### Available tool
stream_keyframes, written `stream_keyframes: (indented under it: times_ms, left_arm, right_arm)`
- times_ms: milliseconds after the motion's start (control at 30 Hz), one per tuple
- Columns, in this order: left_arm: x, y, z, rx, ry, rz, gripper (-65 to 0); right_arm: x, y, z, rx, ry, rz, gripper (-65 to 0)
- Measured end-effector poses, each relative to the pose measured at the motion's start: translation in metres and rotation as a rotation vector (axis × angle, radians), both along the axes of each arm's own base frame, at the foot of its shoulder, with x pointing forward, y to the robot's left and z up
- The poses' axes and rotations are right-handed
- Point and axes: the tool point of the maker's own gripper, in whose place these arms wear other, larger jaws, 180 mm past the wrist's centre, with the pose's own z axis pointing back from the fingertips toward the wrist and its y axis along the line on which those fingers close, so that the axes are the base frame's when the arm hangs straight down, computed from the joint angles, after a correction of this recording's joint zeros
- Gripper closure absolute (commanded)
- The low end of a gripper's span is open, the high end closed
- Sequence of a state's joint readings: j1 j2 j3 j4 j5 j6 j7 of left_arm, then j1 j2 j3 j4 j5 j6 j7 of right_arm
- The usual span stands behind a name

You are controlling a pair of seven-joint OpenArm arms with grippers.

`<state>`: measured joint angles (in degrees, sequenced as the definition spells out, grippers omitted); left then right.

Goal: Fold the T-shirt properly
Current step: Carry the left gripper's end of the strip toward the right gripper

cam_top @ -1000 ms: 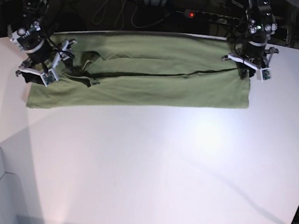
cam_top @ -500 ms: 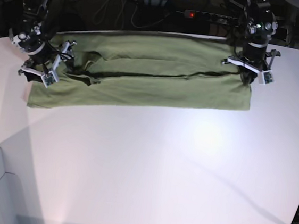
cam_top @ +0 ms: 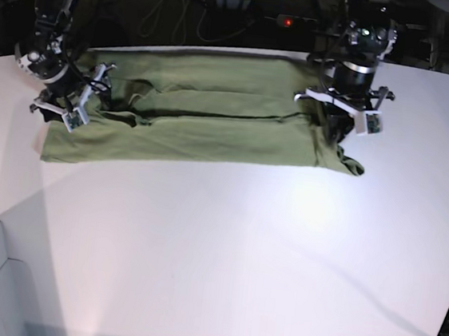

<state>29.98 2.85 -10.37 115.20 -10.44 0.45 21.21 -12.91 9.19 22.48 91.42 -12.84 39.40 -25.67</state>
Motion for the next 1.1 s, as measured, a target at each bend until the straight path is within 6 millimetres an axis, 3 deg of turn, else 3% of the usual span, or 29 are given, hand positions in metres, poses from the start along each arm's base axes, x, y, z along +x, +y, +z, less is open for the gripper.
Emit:
stream_keyframes:
  times_ms: [267, 433, 567, 867, 1100]
  left_arm:
    - [0.005, -0.093, 0.001, -0.004, -0.015, -0.244, 0.0]
    - [0.005, -0.148, -0.018, -0.037, 0.013, -0.387, 0.0]
    - [0.007, -0.168, -0.033, -0.053, 0.050, -0.414, 0.0]
    - [0.011, -0.210, -0.047, -0.087, 0.073, -0.502, 0.0]
    - [0.012, -0.226, -0.052, -0.088, 0.079, -0.551, 0.0]
  right_arm:
    - [0.001, 0.000, 0.000, 0.000, 0.000, -0.001, -40.8]
    - [0.001, 0.000, 0.000, 0.001, 0.000, -0.001, -40.8]
    - [0.001, 0.000, 0.000, 0.001, 0.000, -0.001, -40.8]
    - [0.001, 0.000, 0.000, 0.001, 0.000, -0.001, -40.8]
    - [0.001, 0.000, 0.000, 0.000, 0.000, -0.001, -40.9]
